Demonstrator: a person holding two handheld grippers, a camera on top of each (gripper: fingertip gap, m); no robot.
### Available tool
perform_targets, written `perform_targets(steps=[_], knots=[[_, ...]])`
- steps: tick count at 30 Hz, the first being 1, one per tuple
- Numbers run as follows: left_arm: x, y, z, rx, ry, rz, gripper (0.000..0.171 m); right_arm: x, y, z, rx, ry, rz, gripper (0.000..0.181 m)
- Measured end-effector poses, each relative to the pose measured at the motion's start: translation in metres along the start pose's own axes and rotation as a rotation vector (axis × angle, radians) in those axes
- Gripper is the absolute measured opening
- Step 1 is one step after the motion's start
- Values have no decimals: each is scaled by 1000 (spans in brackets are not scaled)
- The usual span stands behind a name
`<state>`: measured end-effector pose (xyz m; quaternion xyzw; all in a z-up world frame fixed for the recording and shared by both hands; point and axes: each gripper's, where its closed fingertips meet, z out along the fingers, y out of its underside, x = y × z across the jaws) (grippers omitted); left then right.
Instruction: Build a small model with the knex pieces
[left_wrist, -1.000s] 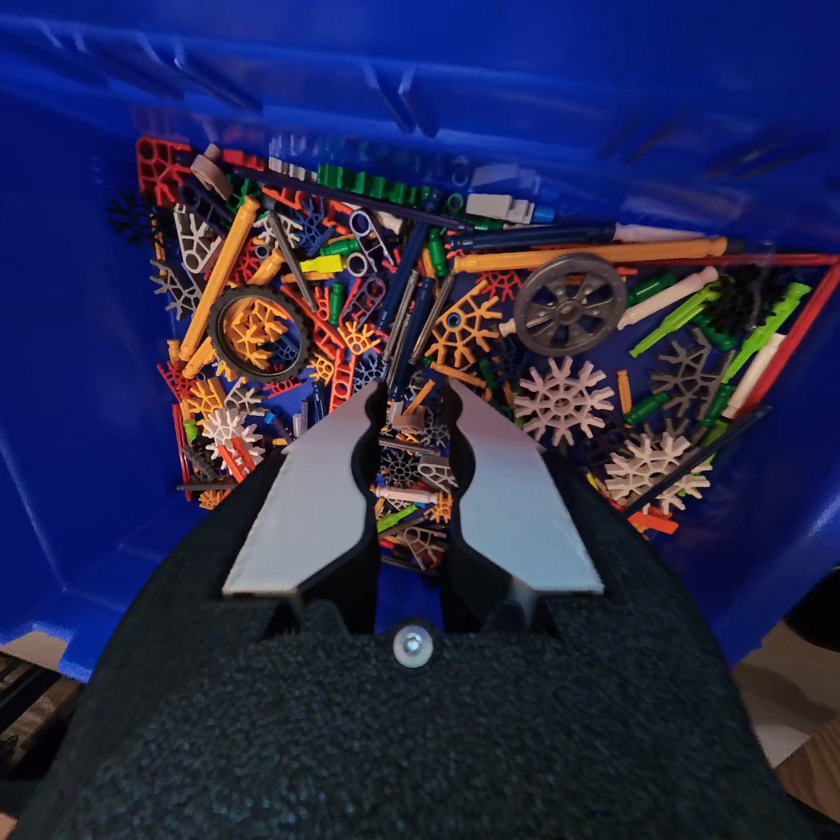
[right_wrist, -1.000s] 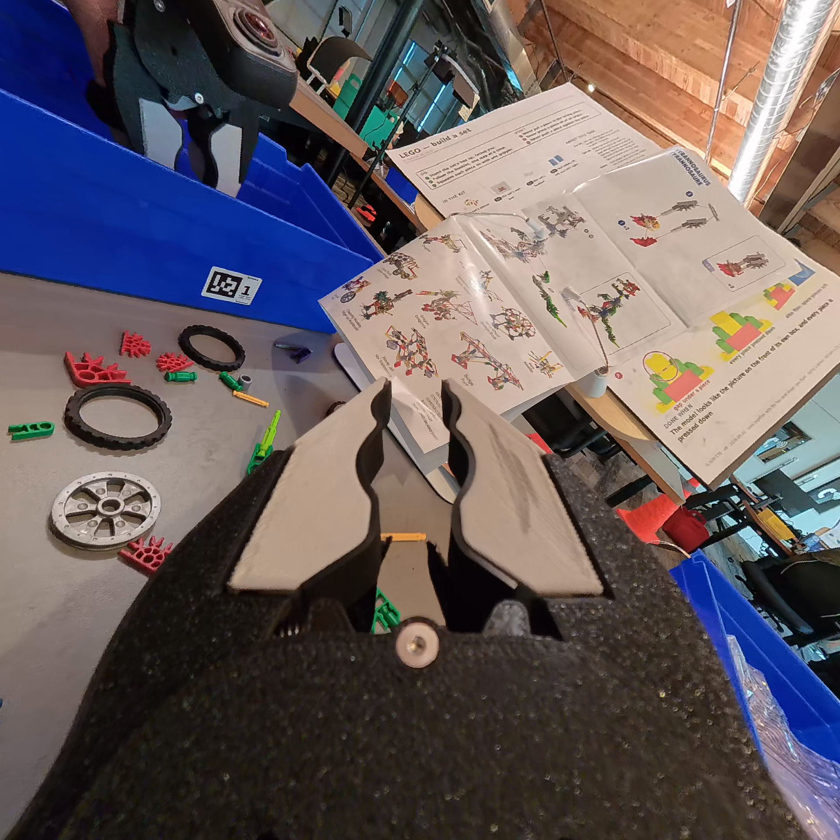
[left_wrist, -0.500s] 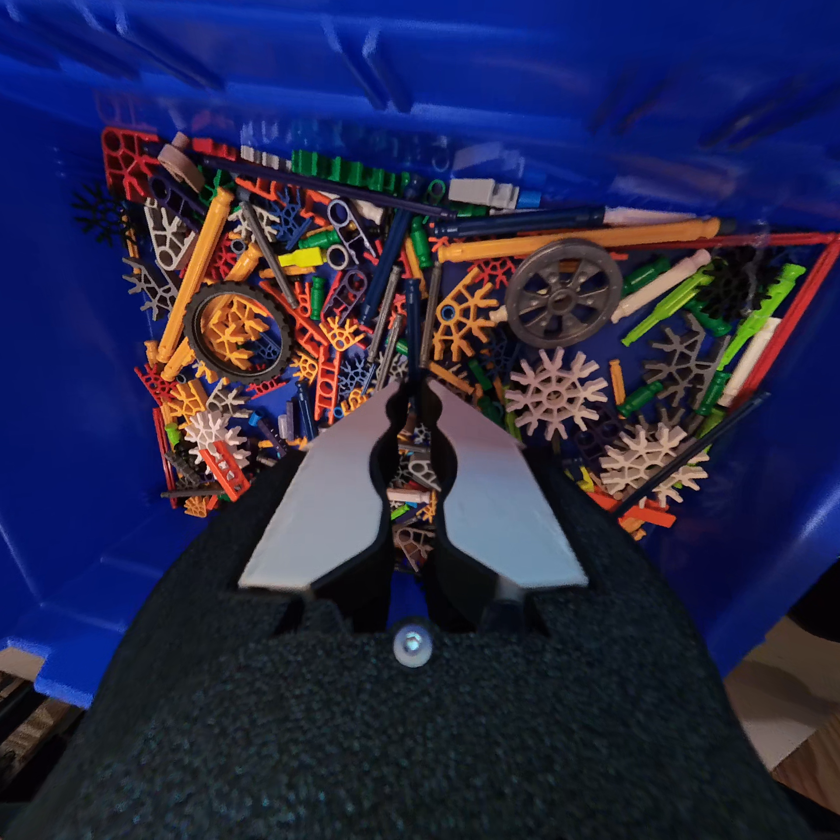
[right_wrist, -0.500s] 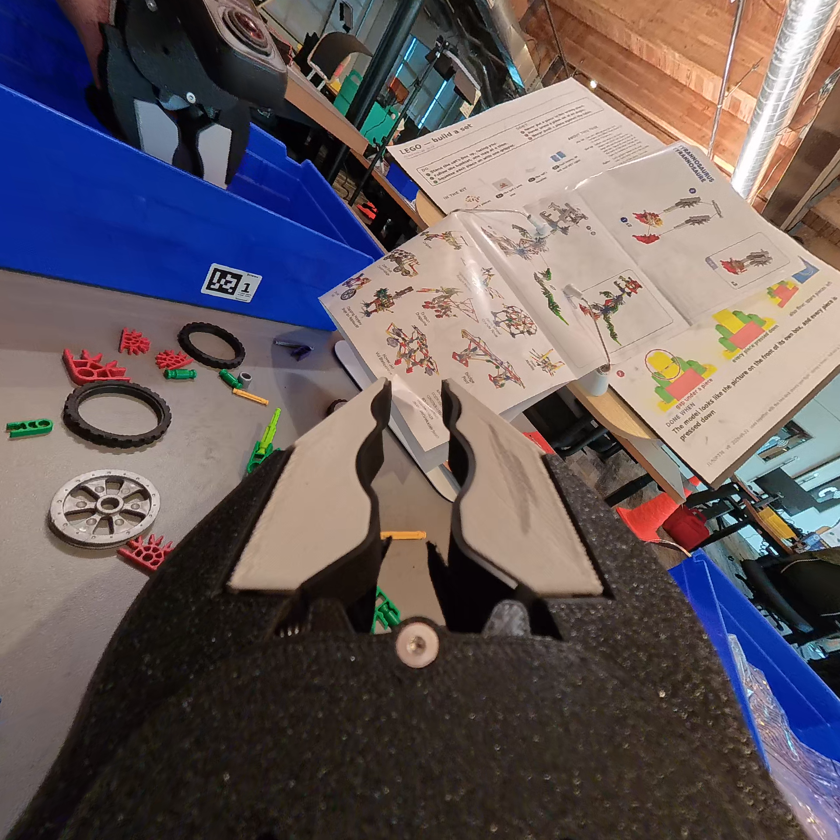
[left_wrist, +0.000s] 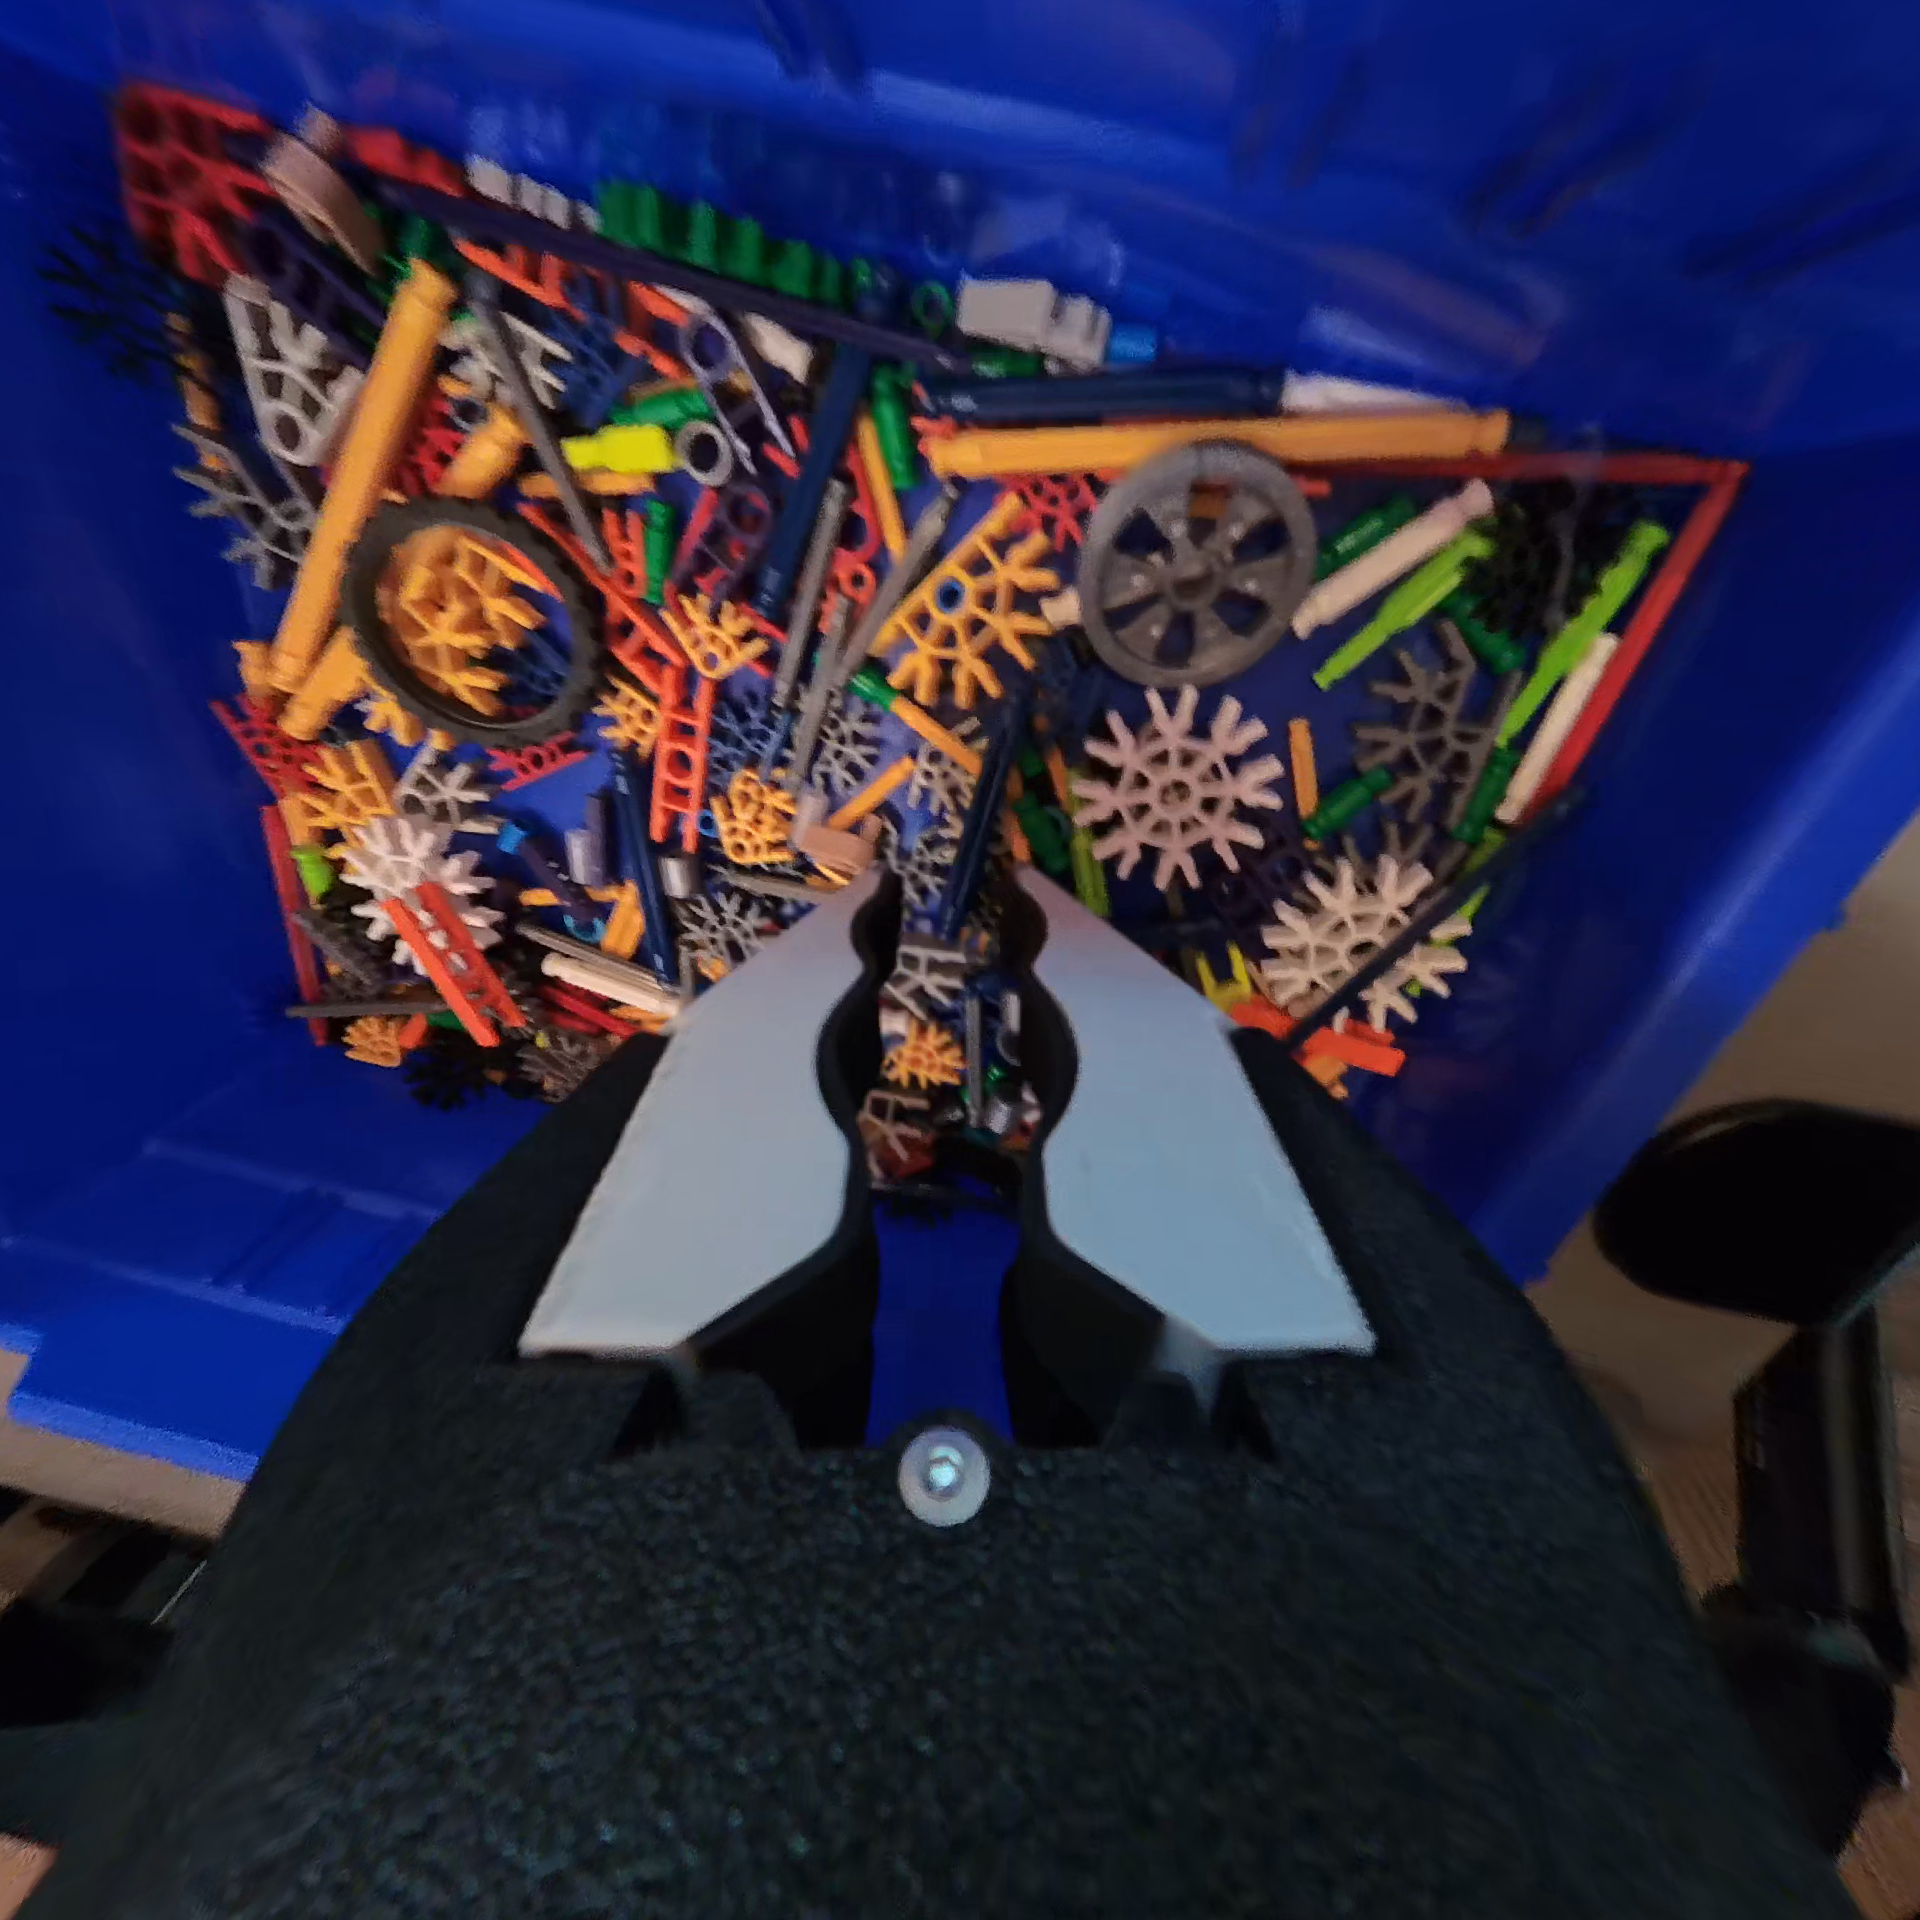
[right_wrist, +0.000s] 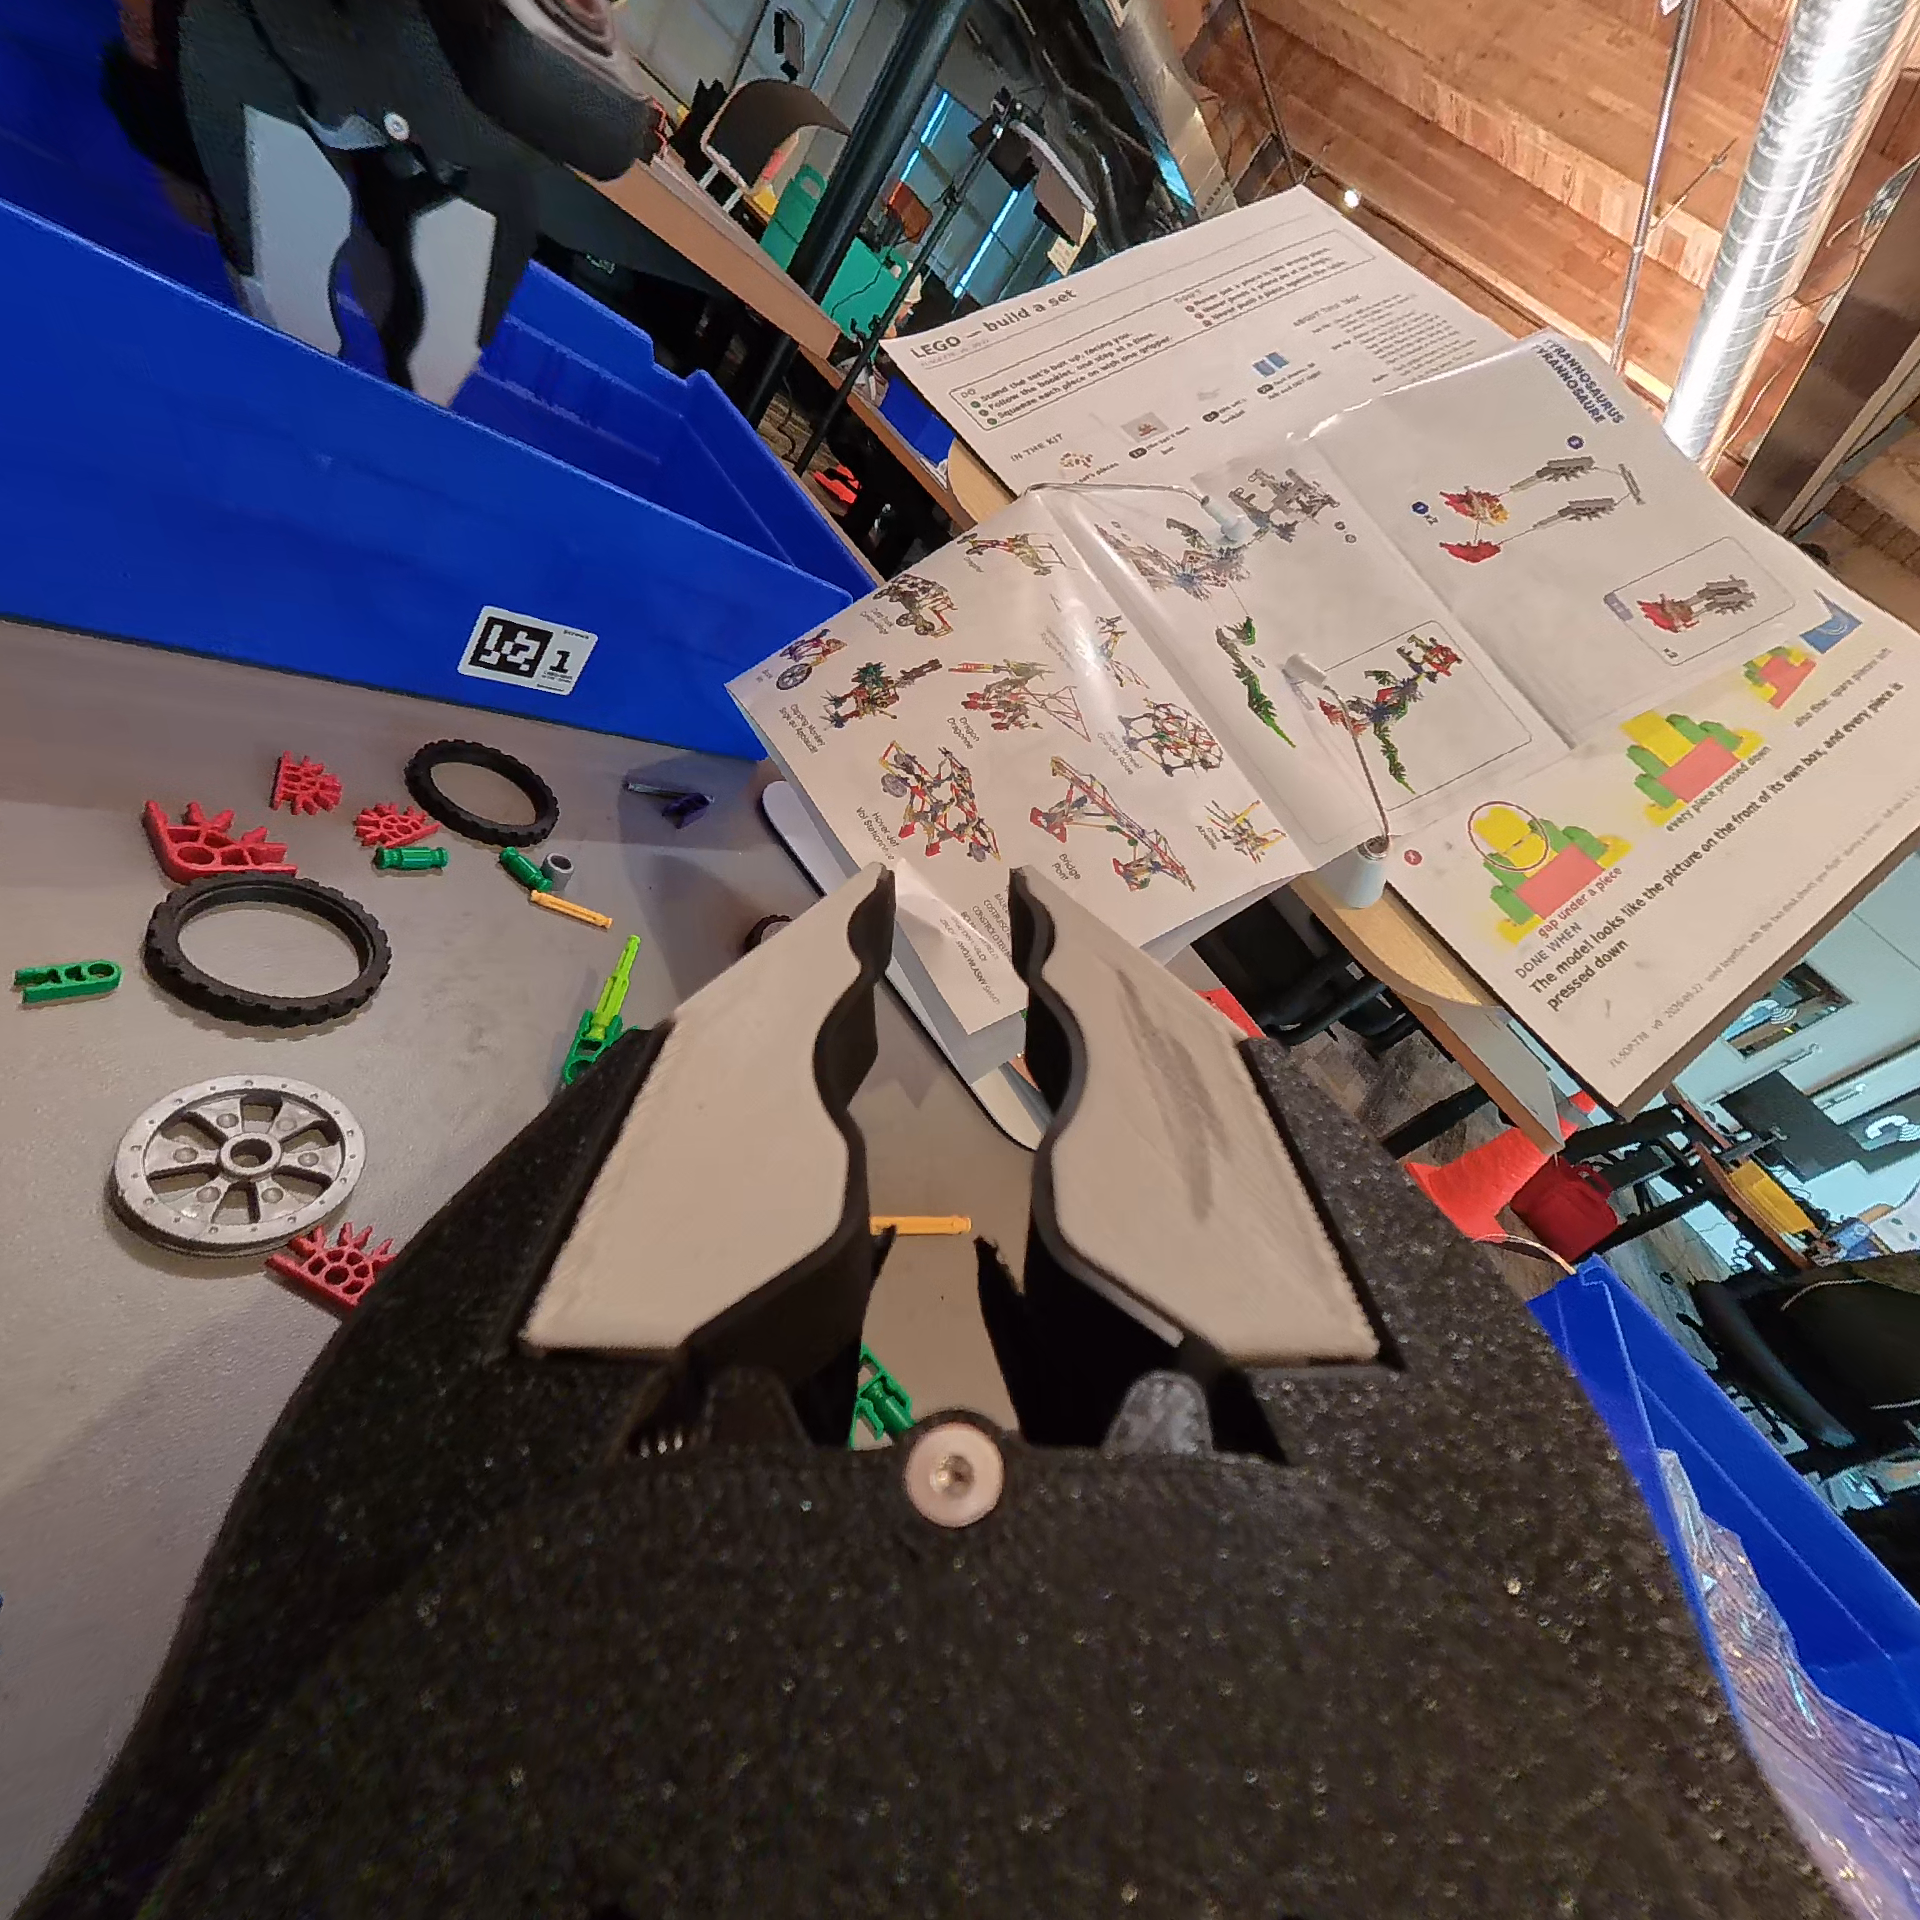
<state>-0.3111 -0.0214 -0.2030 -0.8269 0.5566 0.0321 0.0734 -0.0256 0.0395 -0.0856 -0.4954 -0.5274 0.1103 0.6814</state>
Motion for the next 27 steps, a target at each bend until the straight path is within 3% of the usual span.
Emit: perform_targets(steps=[8,13,20,27], knots=[[-53,-28,7,61,-165,12,28,0,1,0,-4,1,0,21],[-58,-38,24,55,-108,19,34,1,2,1,-6,2,0,21],[-55,-41,23,63,-76,26,0,2,1,0,-1,5,2,21],[-35,-36,22,46,-30,42,0,2,-1,-1,4,5,2,21]])
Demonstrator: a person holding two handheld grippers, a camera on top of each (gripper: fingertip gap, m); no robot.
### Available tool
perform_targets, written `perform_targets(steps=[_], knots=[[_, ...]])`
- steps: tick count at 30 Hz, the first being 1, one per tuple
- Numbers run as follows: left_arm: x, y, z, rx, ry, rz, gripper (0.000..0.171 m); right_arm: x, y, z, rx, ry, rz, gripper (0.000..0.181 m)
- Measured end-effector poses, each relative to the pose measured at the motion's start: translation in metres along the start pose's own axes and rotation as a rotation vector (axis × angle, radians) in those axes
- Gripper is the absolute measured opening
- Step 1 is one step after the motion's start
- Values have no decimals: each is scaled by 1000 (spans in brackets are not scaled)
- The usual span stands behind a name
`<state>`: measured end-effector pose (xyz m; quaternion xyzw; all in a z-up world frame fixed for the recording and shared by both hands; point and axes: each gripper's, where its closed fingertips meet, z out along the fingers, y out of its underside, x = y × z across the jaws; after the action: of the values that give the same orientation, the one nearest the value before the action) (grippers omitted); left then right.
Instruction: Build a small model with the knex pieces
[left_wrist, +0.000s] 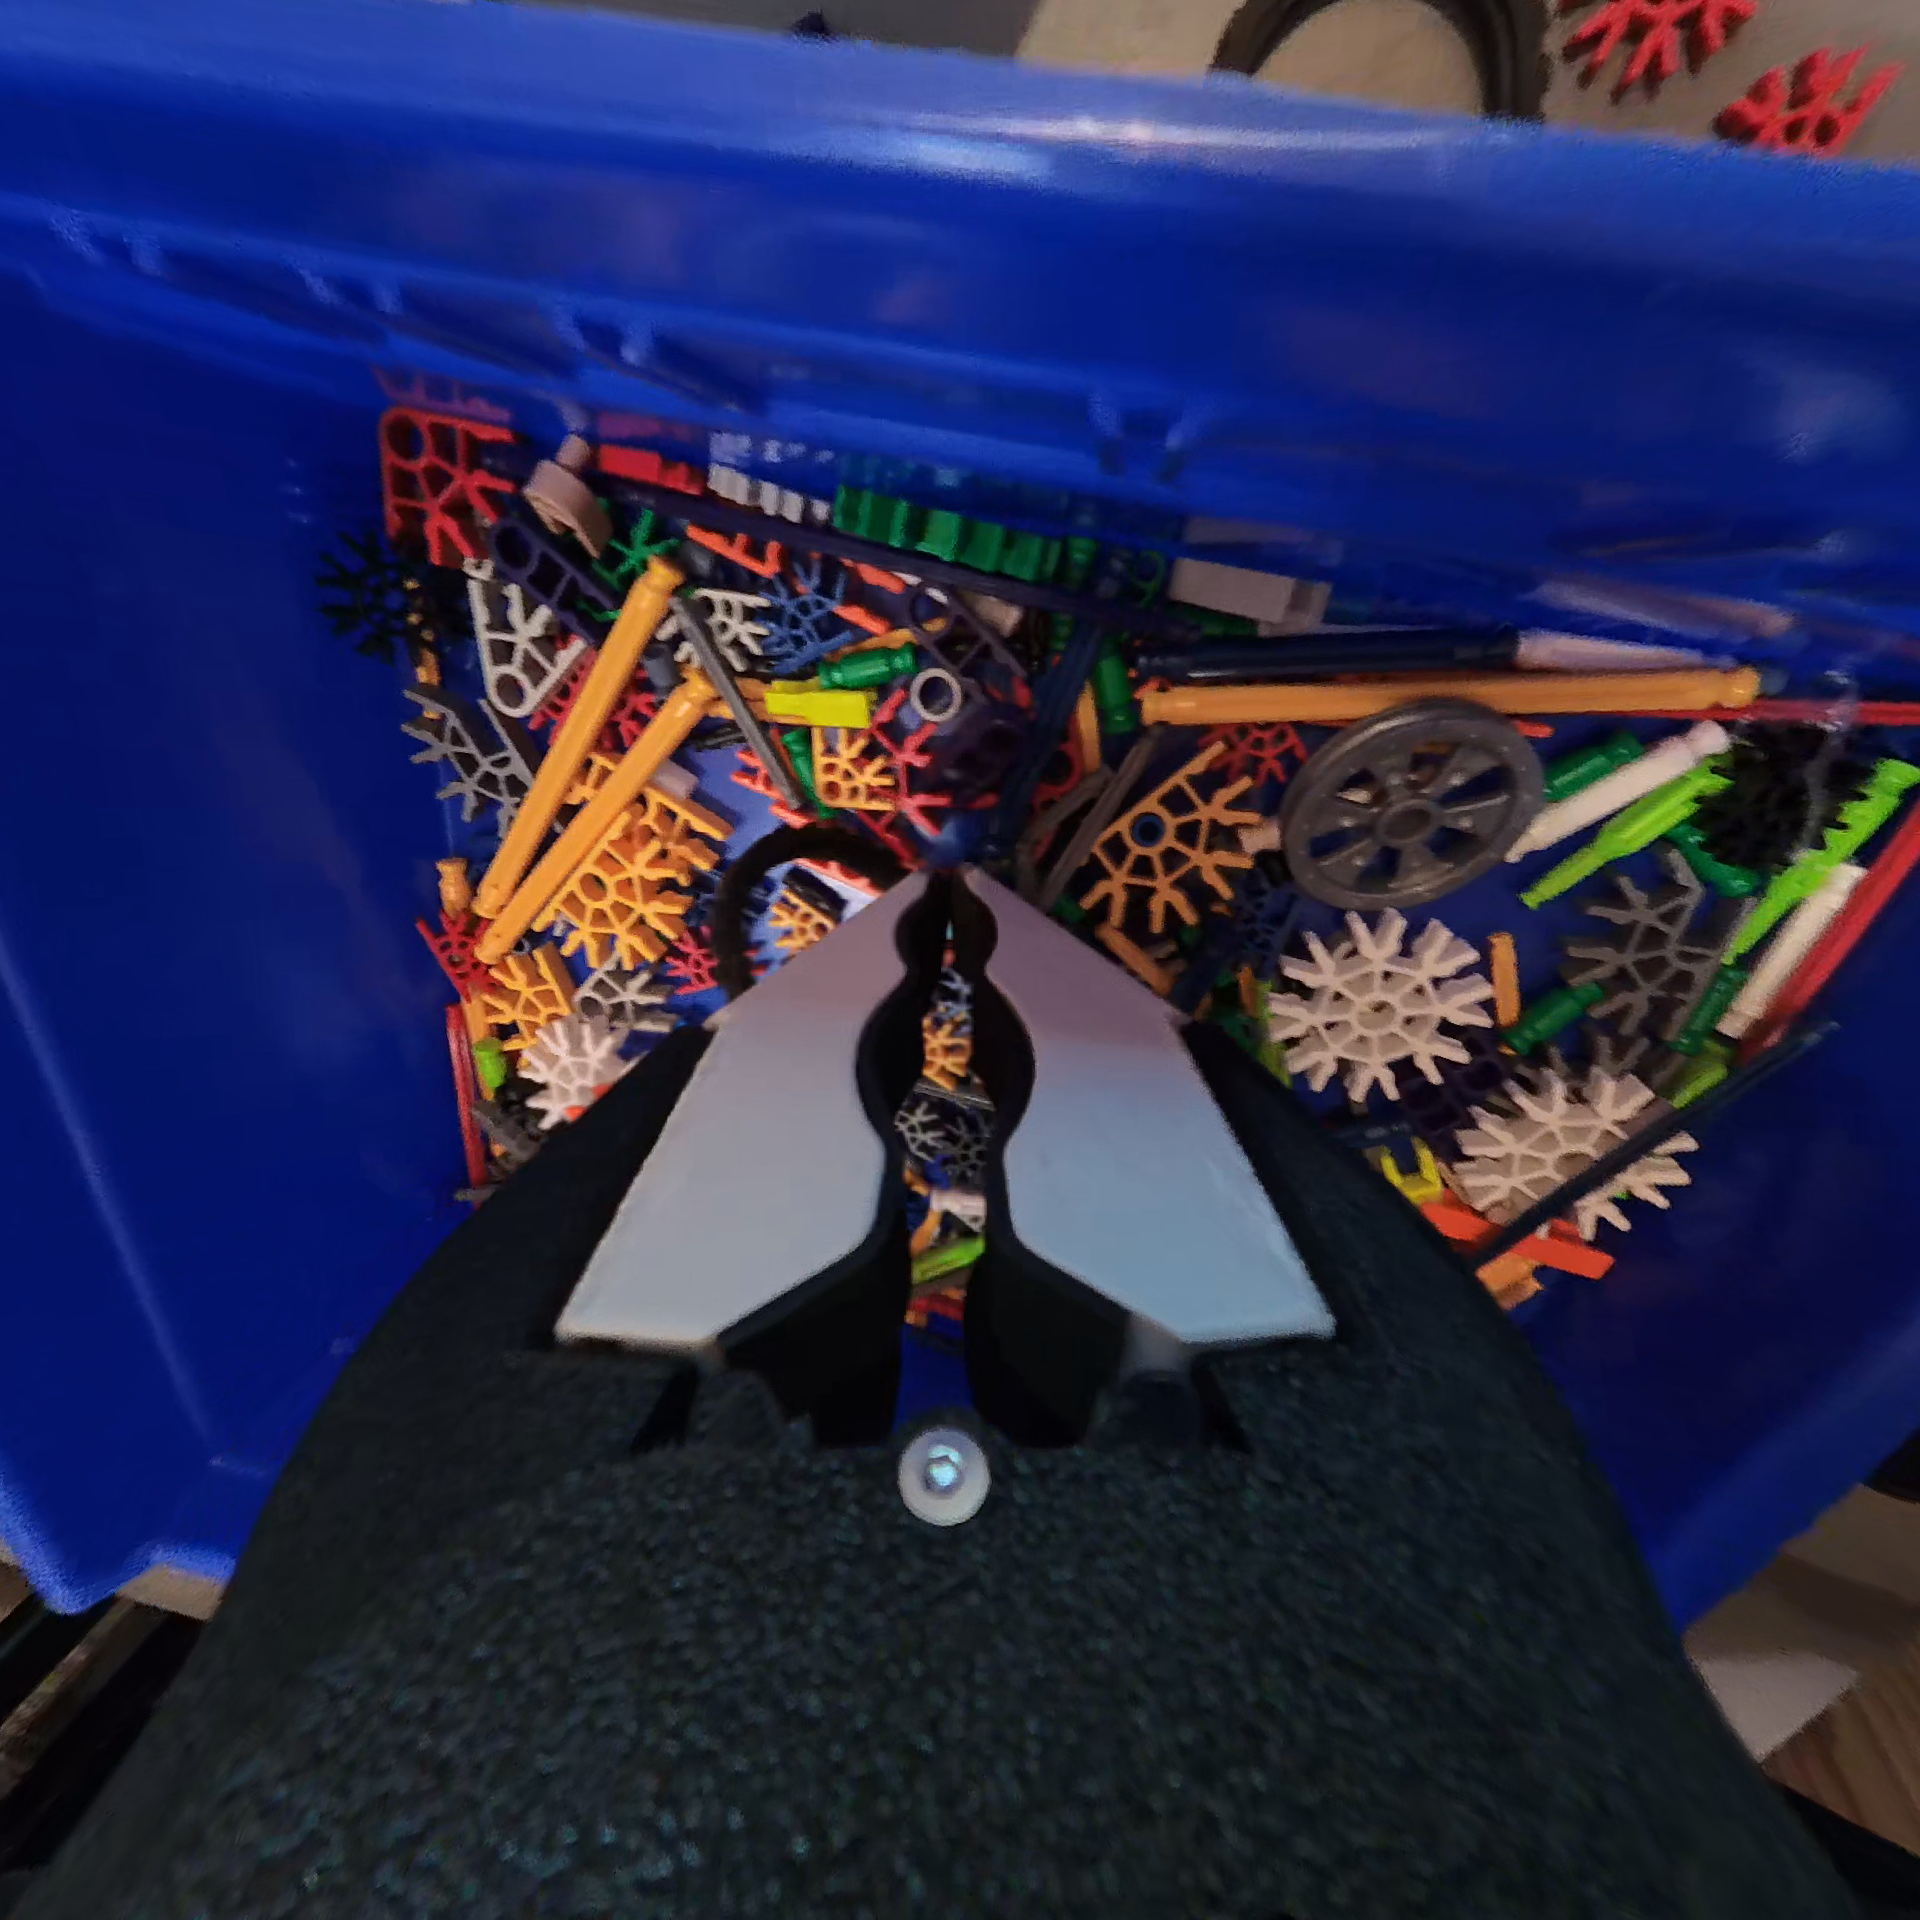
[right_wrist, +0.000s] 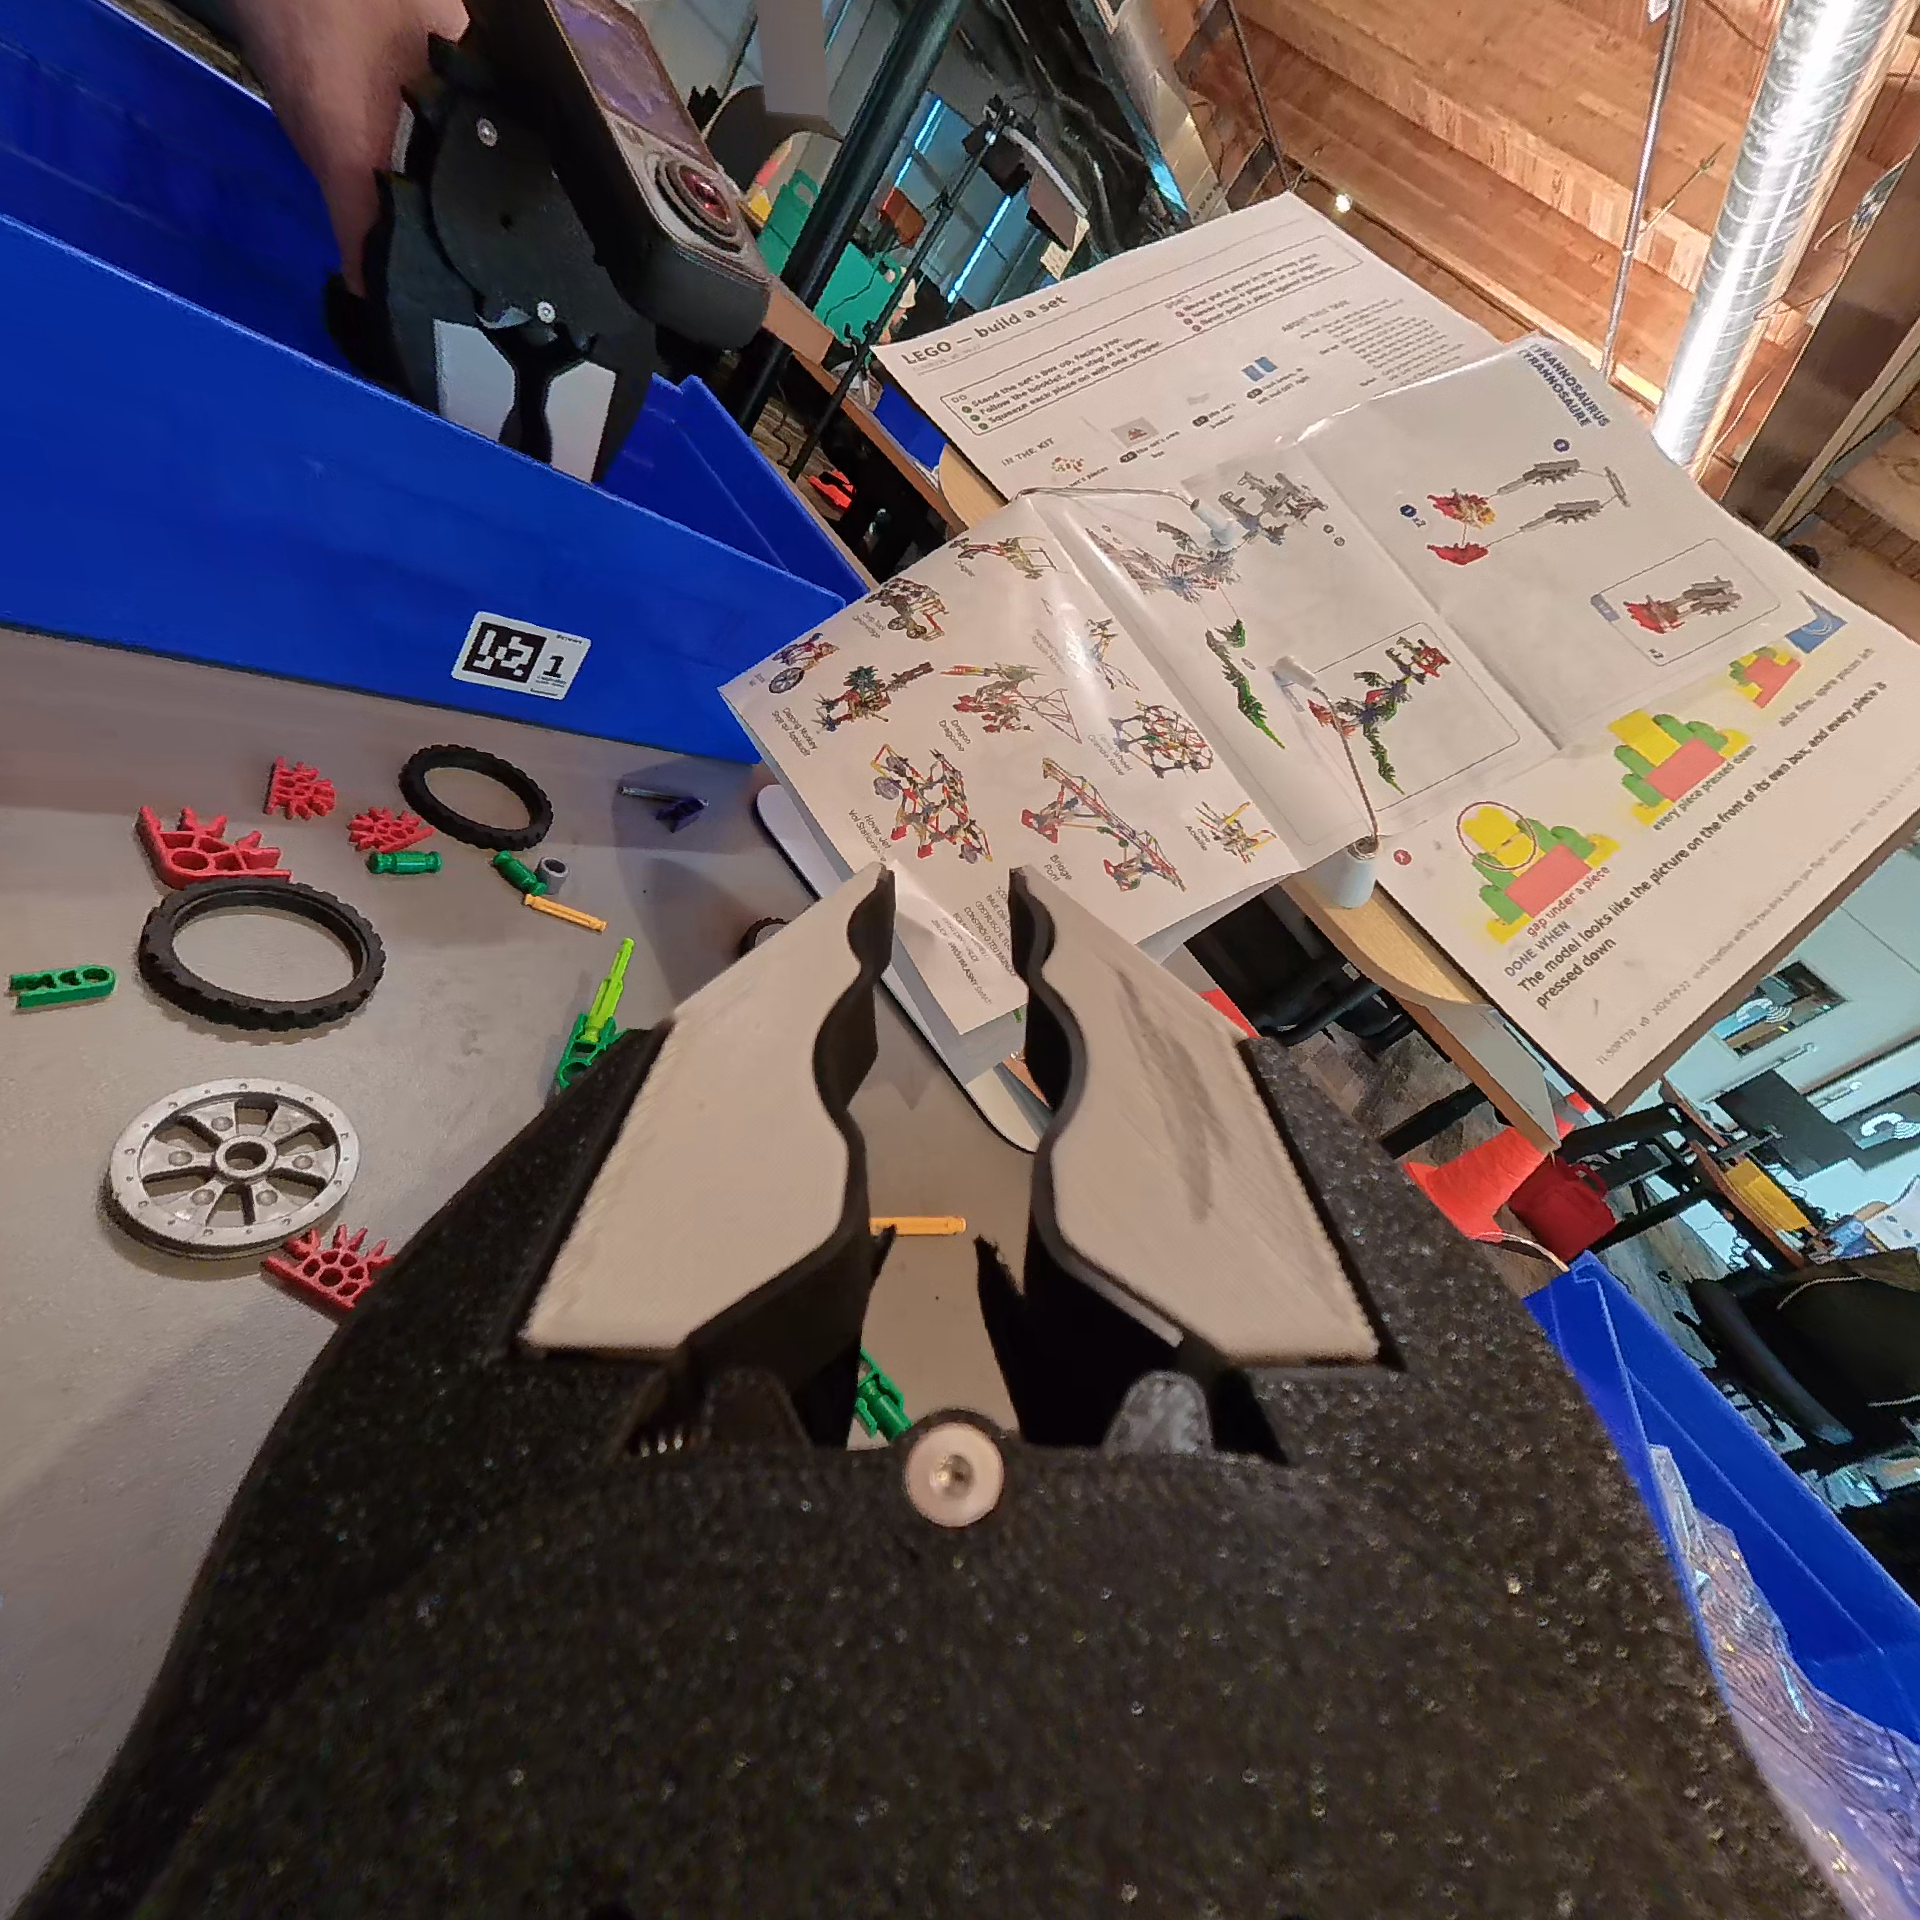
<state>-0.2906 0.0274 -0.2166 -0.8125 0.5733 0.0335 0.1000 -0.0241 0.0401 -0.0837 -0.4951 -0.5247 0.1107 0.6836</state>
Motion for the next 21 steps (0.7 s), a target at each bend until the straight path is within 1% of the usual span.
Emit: perform_targets(steps=[3,5,6,9,10,11,15,16,17,19,21], knots=[[16,6,1,-36,62,8,0,0,-1,0,3,0,1,21],[14,6,1,-40,50,12,0,0,-1,-1,4,-1,1,21],[9,3,0,-24,30,0,4,0,-1,0,4,-2,-1,21],[-14,-5,-5,22,-63,-34,27,0,-2,-1,5,0,-1,21],[-19,-8,-5,30,-76,-47,35,0,-2,-1,6,1,0,21],[-20,-9,-4,33,-63,-54,38,1,-2,-1,6,2,1,21],[-14,-8,7,-18,-13,-39,33,1,-2,-1,8,2,2,21],[-11,-10,8,-14,7,-38,25,1,-3,-1,9,1,3,21],[-10,-10,10,-18,11,-35,25,1,-3,-1,10,1,3,21],[-11,-10,9,-26,1,-26,12,1,-3,-2,11,2,2,21],[-8,-12,9,-13,4,-21,10,1,-4,-2,14,1,3,21]])
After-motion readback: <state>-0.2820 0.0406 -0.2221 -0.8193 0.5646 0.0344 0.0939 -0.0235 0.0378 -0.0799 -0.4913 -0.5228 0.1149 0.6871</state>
